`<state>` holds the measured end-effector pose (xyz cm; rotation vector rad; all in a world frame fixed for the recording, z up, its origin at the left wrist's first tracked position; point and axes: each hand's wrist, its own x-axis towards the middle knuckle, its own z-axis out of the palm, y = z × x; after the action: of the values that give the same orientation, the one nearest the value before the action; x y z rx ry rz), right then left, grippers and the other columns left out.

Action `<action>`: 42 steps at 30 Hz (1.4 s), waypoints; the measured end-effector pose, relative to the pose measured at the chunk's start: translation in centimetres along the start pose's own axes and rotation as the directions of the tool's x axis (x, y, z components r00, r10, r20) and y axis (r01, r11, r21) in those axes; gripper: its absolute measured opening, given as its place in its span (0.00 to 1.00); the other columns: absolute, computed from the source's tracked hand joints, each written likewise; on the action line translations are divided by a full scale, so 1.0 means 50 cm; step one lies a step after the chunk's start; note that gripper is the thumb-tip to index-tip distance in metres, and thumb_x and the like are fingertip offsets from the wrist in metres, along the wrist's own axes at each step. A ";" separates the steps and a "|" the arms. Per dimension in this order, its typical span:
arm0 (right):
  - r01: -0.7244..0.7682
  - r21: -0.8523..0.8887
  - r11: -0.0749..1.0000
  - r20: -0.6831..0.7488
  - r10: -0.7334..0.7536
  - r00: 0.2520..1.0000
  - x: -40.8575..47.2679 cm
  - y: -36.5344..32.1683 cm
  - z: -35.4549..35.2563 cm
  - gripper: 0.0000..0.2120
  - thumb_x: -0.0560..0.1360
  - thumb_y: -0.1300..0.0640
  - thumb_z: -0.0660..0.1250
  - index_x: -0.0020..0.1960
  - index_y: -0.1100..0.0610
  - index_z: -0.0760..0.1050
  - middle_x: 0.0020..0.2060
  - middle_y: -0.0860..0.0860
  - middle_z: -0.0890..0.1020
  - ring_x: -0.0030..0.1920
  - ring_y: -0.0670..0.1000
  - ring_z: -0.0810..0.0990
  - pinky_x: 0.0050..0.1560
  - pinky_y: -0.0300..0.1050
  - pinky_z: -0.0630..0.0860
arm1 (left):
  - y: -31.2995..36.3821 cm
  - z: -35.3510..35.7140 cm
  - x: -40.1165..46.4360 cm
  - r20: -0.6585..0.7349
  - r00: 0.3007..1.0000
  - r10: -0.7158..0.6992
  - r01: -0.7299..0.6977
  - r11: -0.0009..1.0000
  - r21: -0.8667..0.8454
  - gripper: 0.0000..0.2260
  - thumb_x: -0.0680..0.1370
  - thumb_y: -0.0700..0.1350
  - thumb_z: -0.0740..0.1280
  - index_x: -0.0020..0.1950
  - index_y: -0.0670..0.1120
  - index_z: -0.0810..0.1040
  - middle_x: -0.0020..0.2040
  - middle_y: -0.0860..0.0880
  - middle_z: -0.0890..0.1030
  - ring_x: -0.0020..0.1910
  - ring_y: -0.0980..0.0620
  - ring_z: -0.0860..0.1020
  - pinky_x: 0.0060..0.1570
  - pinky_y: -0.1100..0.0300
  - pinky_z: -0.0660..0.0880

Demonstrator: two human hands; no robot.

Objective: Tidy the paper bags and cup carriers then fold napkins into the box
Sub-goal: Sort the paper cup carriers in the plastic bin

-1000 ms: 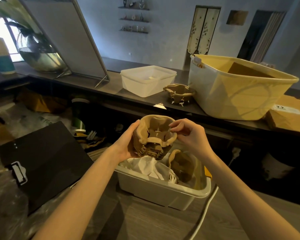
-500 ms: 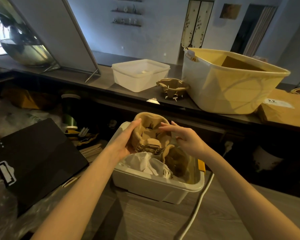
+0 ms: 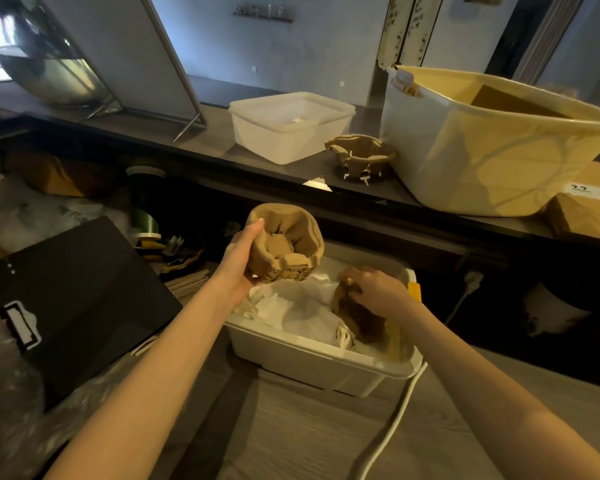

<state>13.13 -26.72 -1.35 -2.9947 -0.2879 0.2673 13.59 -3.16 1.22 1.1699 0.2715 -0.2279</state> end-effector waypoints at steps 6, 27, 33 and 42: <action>-0.049 -0.016 0.999 0.003 0.049 0.999 0.016 -0.028 0.016 0.15 0.81 0.49 0.52 0.64 0.50 0.68 0.52 0.52 0.79 0.50 0.53 0.79 0.50 0.46 0.76 | -0.005 -0.019 0.005 -0.038 0.999 0.008 -0.007 1.000 0.026 0.22 0.75 0.58 0.64 0.66 0.52 0.70 0.60 0.45 0.77 0.57 0.45 0.77 0.49 0.51 0.76; 0.081 0.300 0.951 -0.598 0.121 0.792 -0.111 -0.095 -0.143 0.09 0.73 0.54 0.70 0.50 0.53 0.71 0.38 0.45 0.77 0.37 0.44 0.76 0.36 0.37 0.73 | 0.007 0.016 -0.029 -0.124 0.978 0.169 -0.151 0.978 0.142 0.30 0.74 0.51 0.69 0.71 0.50 0.60 0.63 0.46 0.72 0.55 0.49 0.75 0.53 0.52 0.76; 0.143 0.085 0.986 -0.703 -0.042 0.710 -0.086 -0.158 -0.154 0.11 0.78 0.54 0.64 0.59 0.55 0.70 0.45 0.49 0.80 0.37 0.44 0.75 0.35 0.35 0.74 | -0.008 0.056 -0.042 -0.151 0.935 0.320 -0.267 0.918 0.292 0.31 0.74 0.51 0.70 0.72 0.51 0.58 0.61 0.50 0.67 0.61 0.50 0.70 0.55 0.56 0.72; 0.304 0.230 0.925 -0.686 -0.068 0.725 -0.079 -0.195 -0.142 0.18 0.79 0.48 0.59 0.68 0.45 0.65 0.50 0.44 0.78 0.44 0.43 0.77 0.41 0.39 0.78 | -0.015 0.066 -0.055 -0.174 0.953 0.249 -0.215 0.957 0.195 0.26 0.78 0.52 0.63 0.73 0.50 0.56 0.65 0.44 0.69 0.62 0.45 0.72 0.60 0.49 0.74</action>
<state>8.89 -18.74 7.58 -2.4794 -0.4092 -0.7114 11.08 -6.42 2.66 1.3895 0.2882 0.0750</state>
